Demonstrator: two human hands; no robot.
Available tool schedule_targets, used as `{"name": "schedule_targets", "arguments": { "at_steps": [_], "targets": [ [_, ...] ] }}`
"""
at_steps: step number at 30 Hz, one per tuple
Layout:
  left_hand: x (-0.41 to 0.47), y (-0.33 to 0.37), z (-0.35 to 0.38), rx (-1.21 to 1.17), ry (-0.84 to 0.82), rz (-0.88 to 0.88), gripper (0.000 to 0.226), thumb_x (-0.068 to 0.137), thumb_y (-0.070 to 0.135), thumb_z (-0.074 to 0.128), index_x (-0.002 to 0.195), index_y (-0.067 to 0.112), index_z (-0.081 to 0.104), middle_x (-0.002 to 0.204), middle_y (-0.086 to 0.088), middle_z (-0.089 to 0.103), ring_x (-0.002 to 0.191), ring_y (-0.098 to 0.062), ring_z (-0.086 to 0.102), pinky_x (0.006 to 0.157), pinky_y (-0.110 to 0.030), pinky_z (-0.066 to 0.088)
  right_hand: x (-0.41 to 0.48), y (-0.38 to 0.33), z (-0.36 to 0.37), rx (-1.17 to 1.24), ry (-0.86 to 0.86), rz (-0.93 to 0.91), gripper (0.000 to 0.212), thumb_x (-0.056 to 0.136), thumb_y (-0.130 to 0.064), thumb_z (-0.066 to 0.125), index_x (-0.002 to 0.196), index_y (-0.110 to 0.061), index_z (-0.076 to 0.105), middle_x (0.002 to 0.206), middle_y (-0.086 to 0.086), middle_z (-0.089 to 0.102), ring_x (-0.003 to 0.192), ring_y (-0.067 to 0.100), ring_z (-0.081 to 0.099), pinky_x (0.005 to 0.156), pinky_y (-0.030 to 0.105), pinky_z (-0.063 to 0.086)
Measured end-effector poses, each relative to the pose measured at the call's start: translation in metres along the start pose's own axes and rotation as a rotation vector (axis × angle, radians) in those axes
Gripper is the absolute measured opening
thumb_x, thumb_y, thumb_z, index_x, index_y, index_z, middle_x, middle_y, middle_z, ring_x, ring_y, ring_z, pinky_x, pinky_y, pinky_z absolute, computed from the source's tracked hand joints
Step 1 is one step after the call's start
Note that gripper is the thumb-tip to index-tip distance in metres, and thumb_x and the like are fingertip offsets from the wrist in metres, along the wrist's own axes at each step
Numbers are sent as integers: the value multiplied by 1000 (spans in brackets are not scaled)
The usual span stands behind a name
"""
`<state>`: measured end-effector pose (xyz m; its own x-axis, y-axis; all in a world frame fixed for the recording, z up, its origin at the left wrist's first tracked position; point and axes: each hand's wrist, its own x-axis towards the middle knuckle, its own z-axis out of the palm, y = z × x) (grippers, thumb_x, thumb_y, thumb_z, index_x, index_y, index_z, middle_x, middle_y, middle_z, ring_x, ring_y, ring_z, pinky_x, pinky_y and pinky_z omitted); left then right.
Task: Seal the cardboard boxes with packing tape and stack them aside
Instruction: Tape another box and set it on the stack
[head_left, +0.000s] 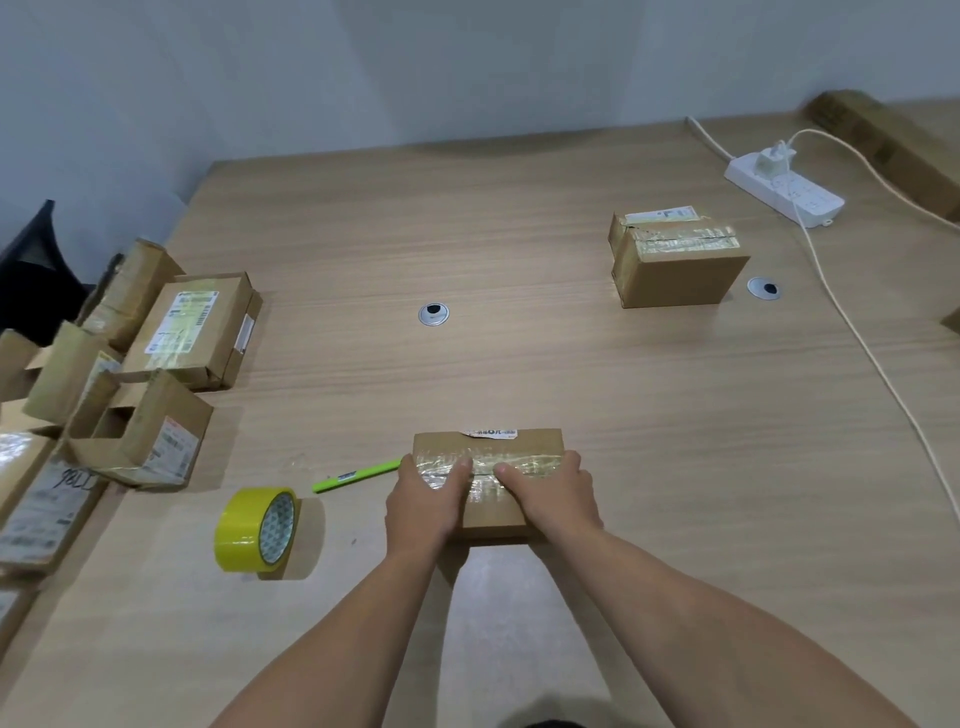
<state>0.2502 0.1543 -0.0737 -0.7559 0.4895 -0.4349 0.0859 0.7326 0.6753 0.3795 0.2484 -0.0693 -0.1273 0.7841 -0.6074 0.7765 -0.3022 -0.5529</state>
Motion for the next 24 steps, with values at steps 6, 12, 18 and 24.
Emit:
{"name": "schedule_targets", "arguments": {
  "at_steps": [6,12,18,24],
  "targets": [
    [1,-9,9,26,20,-15,89,75,67,70,143,17,41,134,-4,60,124,-29,55,101,-45,46,-4,1,9,-77,79,-32,98,77,-75,65,145,-16,27,142,7,40,129,30,47,93,44,44],
    [1,-12,4,-93,8,-6,54,97,43,59,145,21,46,134,-5,61,124,-28,54,92,-32,41,-2,6,8,-19,84,-88,80,91,-63,58,148,-15,29,147,9,37,132,32,43,99,46,42],
    [11,-18,1,-162,-13,-64,49,104,36,48,151,21,44,149,-5,51,138,-28,44,114,-47,37,0,9,6,48,69,-104,59,101,-51,48,145,-15,33,146,11,38,127,33,47,97,43,42],
    [12,-18,-4,-387,-26,-169,43,104,27,47,146,19,51,146,1,54,133,-25,49,114,-44,39,-2,9,2,112,67,-116,49,107,-39,41,148,-12,36,145,14,39,126,32,48,87,33,35]
  ]
}}
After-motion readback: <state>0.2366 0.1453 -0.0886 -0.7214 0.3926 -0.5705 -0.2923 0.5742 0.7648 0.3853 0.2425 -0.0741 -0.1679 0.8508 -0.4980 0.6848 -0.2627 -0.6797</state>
